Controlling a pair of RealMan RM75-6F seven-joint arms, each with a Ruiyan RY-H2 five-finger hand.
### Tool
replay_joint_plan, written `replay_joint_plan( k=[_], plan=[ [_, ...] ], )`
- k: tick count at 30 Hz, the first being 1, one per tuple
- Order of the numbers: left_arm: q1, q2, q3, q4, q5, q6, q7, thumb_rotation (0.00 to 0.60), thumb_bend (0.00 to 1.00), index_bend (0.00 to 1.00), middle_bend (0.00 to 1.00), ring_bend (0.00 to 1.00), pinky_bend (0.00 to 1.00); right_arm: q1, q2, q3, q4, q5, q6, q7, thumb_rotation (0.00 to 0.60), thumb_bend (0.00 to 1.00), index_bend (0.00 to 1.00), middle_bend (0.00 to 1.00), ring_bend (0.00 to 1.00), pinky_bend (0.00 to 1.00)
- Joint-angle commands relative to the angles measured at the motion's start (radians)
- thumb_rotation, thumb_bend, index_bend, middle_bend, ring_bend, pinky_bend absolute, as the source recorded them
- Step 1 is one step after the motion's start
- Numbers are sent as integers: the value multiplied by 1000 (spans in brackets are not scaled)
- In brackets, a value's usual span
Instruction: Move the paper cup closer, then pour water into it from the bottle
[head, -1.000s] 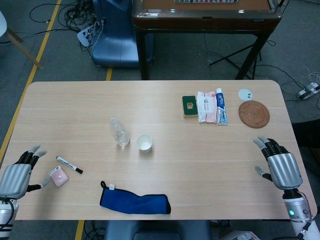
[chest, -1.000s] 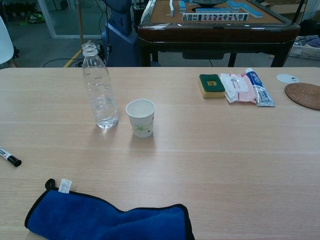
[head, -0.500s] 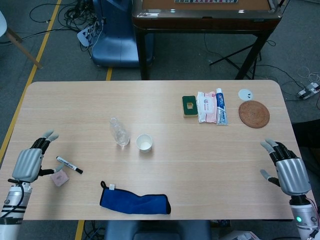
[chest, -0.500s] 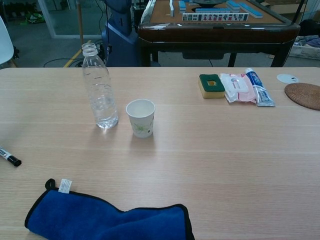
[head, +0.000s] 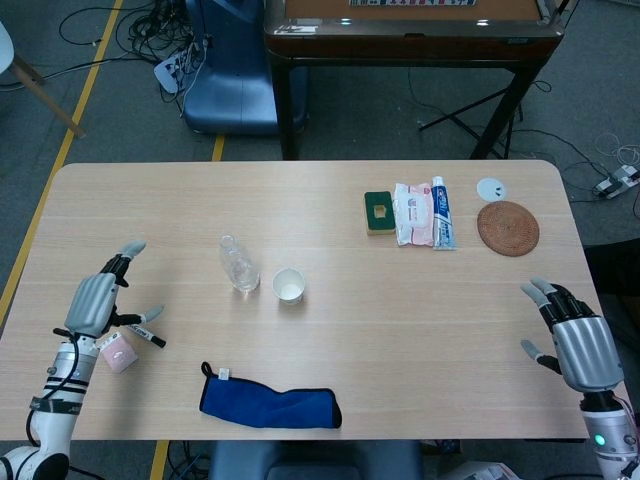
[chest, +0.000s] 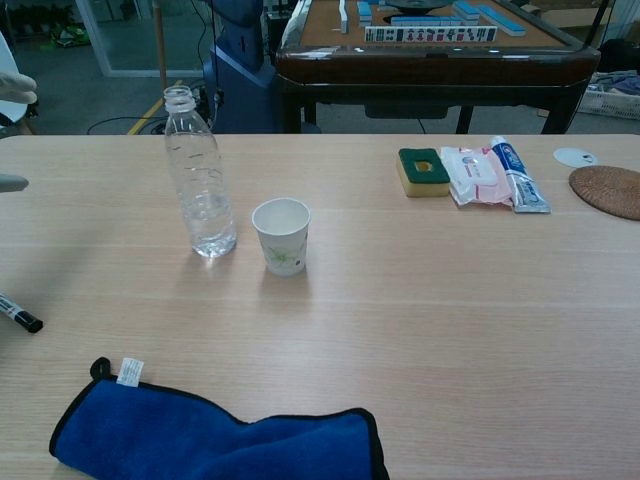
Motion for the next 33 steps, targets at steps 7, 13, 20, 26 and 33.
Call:
replay_joint_plan(
  k=[7,13,20,26,33],
  plan=[
    [-58,-82,-33,54,-62,-42,-11,600,83,66,95,146,250,-6,4,11,2,-6,-14,12,600,44,200,192,188,460],
    [-93,-133,-43,96,-84,-73,-32,600,65,66,95,140,238,-11,6,18,3,-12,-21,18,600,44,199,192,188,460],
    [-131,-179,-49,131,-107,-101,-18,600,65,73,95,140,238,-18,12,27,3,-15,-22,32,600,44,200,191,188,460],
    [-161,-210,-54,143,-131,-120,14,600,65,80,95,140,238,-22,19,33,2,-17,-23,52,600,44,200,192,188,460],
    [-199,-252,-66,175,-175,-149,44,600,65,80,95,140,238,-29,28,37,2,-25,-18,72,600,44,200,192,188,460]
  ],
)
